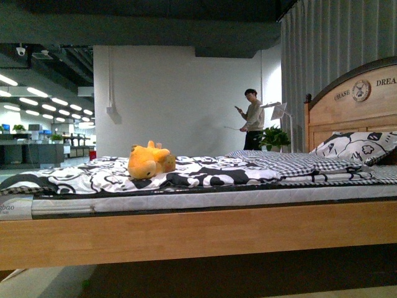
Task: Put away toys
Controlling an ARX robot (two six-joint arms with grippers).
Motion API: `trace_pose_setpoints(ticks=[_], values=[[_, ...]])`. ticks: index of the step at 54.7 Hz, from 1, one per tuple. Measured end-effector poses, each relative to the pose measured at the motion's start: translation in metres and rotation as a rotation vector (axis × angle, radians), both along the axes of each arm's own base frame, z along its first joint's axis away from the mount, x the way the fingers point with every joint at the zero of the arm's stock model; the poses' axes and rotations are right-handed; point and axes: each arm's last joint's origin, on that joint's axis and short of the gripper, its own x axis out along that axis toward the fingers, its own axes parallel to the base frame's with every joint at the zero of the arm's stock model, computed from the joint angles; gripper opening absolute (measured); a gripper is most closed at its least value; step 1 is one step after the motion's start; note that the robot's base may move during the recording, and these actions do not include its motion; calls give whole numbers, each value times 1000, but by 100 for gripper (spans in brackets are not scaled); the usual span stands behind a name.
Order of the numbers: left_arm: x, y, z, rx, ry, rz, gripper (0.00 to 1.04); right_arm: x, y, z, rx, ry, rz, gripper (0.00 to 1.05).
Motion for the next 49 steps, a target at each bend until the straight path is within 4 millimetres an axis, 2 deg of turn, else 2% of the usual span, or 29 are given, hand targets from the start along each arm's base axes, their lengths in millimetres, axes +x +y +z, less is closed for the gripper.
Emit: trace_pose_setpoints(ticks=[49], values=[[0,0,0,0,0,0,98,0,0,0,0,0,0,98]])
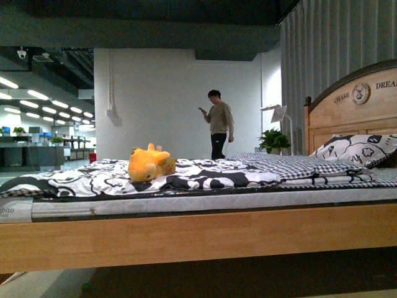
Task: Put away toys
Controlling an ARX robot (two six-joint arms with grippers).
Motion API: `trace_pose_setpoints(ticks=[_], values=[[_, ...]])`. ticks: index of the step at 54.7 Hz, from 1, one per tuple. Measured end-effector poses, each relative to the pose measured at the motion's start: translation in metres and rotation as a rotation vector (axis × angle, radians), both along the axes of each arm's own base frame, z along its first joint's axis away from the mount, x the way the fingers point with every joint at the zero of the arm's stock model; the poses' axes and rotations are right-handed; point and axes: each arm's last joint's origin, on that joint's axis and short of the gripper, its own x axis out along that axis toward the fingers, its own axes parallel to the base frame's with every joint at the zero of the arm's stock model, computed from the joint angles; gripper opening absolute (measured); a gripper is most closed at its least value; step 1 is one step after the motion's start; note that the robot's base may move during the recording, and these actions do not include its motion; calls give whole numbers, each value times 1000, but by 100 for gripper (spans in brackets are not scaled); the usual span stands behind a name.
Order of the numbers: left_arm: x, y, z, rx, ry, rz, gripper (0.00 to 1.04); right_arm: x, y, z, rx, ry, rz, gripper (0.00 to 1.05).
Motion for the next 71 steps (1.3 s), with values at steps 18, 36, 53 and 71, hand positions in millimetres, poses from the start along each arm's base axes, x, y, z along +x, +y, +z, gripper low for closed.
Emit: trace_pose_setpoints(ticks=[18,36,53,71], values=[[0,0,0,0,0,0,98,0,0,0,0,0,0,98],[0,0,0,0,0,0,98,0,0,0,0,0,0,98],[0,0,0,0,0,0,98,0,0,0,0,0,0,98],[0,0,0,0,0,0,98,0,0,0,0,0,0,98]])
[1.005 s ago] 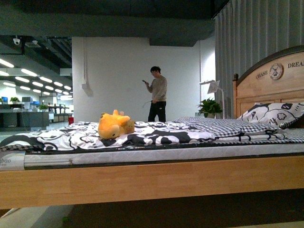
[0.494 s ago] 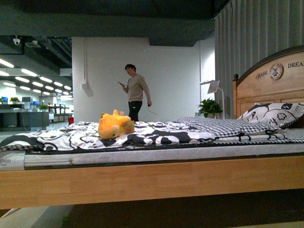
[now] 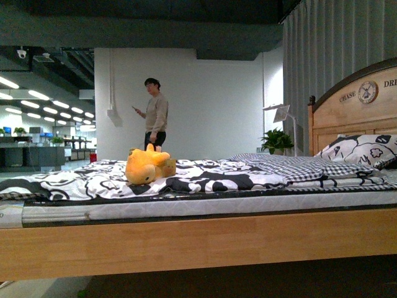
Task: Put away toys
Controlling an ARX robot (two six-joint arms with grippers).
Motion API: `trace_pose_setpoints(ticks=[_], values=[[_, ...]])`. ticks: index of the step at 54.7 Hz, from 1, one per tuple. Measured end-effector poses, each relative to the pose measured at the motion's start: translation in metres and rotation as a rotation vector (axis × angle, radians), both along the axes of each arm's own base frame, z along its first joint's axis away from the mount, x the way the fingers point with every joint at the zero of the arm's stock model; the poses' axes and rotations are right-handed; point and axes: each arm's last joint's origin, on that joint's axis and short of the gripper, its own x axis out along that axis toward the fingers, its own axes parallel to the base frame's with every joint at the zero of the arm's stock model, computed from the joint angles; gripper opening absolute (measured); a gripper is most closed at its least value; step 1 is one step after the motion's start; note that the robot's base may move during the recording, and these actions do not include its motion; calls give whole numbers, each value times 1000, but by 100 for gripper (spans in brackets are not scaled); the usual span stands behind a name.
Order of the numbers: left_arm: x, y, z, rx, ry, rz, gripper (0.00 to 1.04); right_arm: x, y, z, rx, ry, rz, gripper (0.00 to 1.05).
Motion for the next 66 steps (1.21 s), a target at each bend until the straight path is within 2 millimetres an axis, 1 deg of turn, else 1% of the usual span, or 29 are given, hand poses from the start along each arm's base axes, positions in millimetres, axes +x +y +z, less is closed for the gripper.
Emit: trace_pose_setpoints(ticks=[66], values=[[0,0,0,0,0,0,98,0,0,0,0,0,-2,98]])
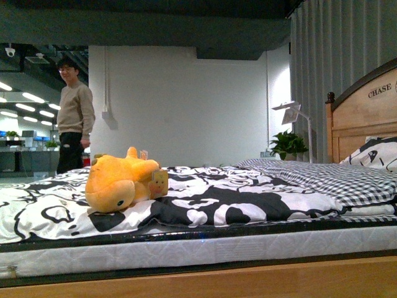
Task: Put away toys
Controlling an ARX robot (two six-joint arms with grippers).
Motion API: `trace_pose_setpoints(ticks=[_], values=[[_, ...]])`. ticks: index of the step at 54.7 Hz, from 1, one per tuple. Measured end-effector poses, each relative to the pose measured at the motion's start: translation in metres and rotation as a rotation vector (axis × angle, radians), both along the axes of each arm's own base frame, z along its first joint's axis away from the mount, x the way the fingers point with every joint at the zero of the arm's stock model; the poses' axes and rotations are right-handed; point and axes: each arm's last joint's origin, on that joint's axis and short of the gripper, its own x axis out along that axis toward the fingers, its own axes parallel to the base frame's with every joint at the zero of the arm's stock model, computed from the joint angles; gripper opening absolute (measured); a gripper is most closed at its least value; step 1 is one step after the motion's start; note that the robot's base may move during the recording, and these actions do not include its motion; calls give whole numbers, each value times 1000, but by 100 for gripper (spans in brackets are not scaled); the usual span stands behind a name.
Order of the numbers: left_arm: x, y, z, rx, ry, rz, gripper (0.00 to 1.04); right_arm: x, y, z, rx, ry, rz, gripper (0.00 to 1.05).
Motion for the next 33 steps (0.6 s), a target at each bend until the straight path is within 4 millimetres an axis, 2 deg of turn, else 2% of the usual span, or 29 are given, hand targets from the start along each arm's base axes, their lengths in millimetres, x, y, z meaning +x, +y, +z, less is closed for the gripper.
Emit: trace_pose_setpoints(ticks=[33], values=[[0,0,0,0,0,0,98,0,0,0,0,0,-1,98]])
